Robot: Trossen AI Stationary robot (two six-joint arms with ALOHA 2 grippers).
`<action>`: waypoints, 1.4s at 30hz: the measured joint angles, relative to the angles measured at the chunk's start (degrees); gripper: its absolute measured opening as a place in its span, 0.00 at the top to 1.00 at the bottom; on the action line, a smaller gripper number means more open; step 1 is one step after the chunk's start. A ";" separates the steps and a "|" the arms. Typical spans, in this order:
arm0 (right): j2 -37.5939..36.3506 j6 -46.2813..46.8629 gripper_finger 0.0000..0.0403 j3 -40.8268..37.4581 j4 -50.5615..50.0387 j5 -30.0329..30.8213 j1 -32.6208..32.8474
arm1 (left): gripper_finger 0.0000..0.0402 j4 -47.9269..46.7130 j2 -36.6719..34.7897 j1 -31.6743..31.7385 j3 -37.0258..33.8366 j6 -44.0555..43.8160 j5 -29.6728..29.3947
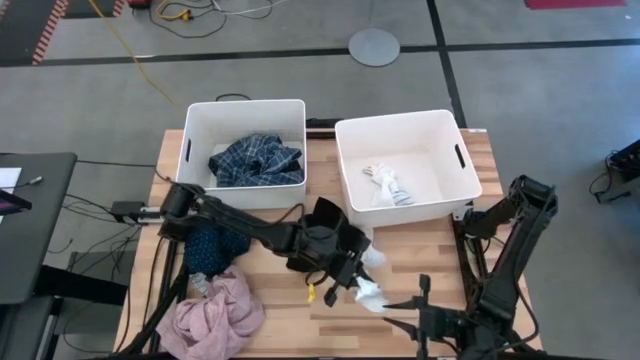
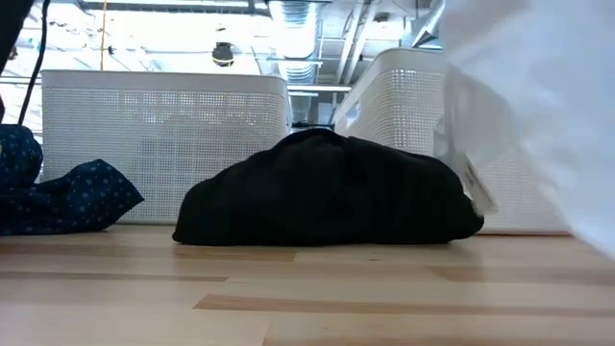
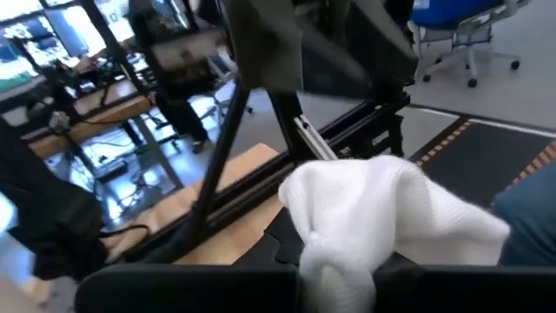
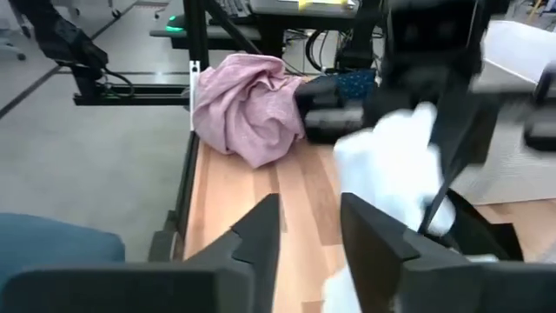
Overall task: Sort clothes
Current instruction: Put the white socks into the right laundry bin
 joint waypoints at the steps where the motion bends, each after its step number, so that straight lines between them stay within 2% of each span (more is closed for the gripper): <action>1: 0.00 0.42 0.64 0.00 -0.07 0.00 0.24 | 1.00 -1.34 -1.15 -0.04 0.00 0.57 -0.52; 8: 0.02 3.27 0.53 0.00 -0.48 0.06 1.19 | 1.00 -8.41 -9.40 -0.11 0.00 4.06 -1.33; 13: 0.48 4.25 0.53 0.00 -0.99 0.04 1.19 | 1.00 -12.74 -15.83 -0.06 -0.02 6.10 -2.84; 21: 0.52 6.79 0.52 -1.33 -2.23 0.00 1.19 | 1.00 -14.52 -23.09 1.72 0.07 6.71 -4.40; 27: 0.52 9.39 0.52 -2.81 -2.23 0.00 0.64 | 1.00 -14.98 -25.68 3.37 0.45 5.55 -4.73; 31: 0.52 9.80 0.52 -2.99 -2.24 -0.02 0.66 | 1.00 -19.28 -25.79 4.14 3.37 5.41 -4.81; 42: 0.50 9.87 0.52 -2.99 -2.29 -0.02 0.66 | 1.00 -23.46 -25.77 6.78 9.95 5.43 -5.72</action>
